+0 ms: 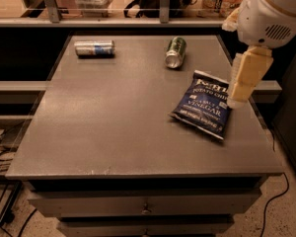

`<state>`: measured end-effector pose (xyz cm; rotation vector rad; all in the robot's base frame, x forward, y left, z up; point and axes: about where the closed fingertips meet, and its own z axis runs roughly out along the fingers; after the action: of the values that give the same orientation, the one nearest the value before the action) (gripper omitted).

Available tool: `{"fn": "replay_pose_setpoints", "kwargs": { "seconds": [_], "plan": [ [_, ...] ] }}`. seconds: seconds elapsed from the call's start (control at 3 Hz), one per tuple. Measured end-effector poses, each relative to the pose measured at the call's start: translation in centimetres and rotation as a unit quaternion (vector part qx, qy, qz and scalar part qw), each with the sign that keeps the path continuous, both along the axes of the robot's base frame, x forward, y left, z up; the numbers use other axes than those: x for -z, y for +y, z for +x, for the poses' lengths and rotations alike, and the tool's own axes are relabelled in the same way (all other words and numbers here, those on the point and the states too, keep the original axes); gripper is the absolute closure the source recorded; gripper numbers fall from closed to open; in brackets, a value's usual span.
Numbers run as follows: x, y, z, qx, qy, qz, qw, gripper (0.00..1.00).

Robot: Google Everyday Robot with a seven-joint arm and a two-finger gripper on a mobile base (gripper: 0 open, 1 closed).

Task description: Place redbull can upright

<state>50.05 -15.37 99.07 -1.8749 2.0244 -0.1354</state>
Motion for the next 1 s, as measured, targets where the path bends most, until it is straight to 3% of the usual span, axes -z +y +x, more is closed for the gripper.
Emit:
{"fn": "replay_pose_setpoints", "kwargs": {
  "seconds": [0.33,1.0],
  "plan": [
    [0.0,0.0,0.0,0.0,0.0,0.0,1.0,0.0],
    [0.0,4.8,3.1,-0.035,-0.02,-0.058,0.9975,0.0]
  ]
}}
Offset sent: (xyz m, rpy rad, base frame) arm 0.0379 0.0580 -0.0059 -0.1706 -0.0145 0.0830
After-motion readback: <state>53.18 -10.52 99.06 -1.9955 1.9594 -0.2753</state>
